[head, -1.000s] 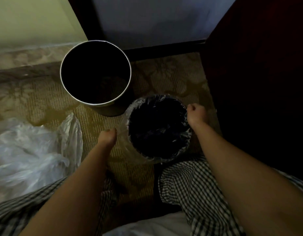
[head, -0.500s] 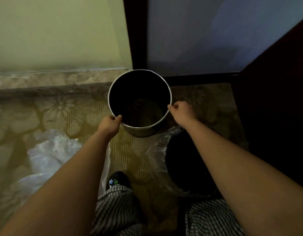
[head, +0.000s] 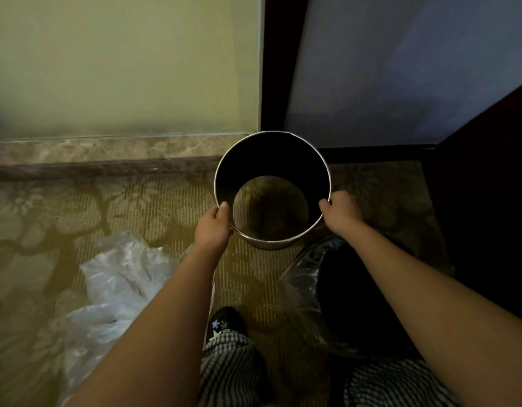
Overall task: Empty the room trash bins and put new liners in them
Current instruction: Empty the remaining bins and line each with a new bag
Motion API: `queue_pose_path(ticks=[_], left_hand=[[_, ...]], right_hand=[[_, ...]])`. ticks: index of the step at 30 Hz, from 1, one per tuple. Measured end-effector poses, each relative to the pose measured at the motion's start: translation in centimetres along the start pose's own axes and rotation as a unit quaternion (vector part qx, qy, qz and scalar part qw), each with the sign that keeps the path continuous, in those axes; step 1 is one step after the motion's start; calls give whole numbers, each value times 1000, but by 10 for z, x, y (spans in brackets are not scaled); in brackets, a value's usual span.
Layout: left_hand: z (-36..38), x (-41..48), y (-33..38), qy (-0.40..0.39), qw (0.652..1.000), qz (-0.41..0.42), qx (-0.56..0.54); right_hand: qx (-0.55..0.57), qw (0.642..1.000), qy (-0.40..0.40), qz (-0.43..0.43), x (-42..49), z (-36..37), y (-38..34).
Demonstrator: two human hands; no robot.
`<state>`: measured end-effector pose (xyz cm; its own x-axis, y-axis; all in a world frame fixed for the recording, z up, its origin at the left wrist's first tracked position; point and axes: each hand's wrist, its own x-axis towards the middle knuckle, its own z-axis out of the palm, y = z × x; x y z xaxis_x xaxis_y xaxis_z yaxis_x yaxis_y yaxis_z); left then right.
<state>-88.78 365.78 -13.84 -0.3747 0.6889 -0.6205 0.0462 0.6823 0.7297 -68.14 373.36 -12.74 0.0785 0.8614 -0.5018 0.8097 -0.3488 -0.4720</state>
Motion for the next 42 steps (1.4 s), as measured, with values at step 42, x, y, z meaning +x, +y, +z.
queue_pose_path(ticks=[42], left_hand=[[67,-268,30,85,928,295,209]], right_hand=[[29,991,127,-26,-248,-168,151]])
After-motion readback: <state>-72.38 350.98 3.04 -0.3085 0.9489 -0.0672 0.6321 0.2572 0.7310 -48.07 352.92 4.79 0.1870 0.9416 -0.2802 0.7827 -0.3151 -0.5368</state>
